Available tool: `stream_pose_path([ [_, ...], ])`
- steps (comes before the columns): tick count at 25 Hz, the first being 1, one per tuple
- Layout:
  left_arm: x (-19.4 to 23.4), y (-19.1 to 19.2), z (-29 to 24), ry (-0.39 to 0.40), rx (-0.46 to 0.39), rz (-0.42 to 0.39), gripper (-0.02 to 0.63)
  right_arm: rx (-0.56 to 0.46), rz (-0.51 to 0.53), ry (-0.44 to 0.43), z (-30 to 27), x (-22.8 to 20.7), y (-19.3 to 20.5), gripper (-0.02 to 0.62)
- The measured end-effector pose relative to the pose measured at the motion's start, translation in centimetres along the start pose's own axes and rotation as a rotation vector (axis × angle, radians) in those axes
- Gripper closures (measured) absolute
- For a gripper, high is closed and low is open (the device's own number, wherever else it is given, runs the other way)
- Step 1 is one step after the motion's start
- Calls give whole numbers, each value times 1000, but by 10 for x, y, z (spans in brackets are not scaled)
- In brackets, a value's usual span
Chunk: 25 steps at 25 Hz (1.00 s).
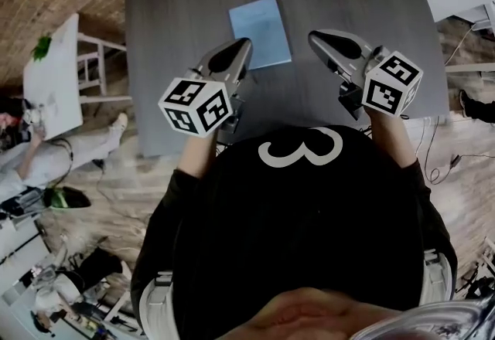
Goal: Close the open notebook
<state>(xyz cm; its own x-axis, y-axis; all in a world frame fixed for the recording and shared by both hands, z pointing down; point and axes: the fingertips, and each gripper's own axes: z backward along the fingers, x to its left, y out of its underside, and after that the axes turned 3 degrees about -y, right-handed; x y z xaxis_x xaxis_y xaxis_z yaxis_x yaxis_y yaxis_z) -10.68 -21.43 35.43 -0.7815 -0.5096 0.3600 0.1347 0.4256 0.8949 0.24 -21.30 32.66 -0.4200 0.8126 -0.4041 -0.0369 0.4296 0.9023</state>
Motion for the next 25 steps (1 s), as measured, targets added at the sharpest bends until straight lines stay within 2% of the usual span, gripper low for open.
stream_pose_path([
  [5,-21,-30,29,40,-89,-34,592,-8,52,-75,-10,28,-15,594],
  [8,-22,-34,38,17,-92,-82,592,-13,62,-89,-13,35,-17,594],
  [12,-27,-43,46,37,-122,-54,592,-25,86,-97,-15,44,-22,594],
  [18,-39,-50,50,64,-139,-88,591,-54,67,-137,-16,53,-27,594],
  [25,-37,-58,54,70,-150,-98,591,-48,64,-143,-21,57,-28,594],
])
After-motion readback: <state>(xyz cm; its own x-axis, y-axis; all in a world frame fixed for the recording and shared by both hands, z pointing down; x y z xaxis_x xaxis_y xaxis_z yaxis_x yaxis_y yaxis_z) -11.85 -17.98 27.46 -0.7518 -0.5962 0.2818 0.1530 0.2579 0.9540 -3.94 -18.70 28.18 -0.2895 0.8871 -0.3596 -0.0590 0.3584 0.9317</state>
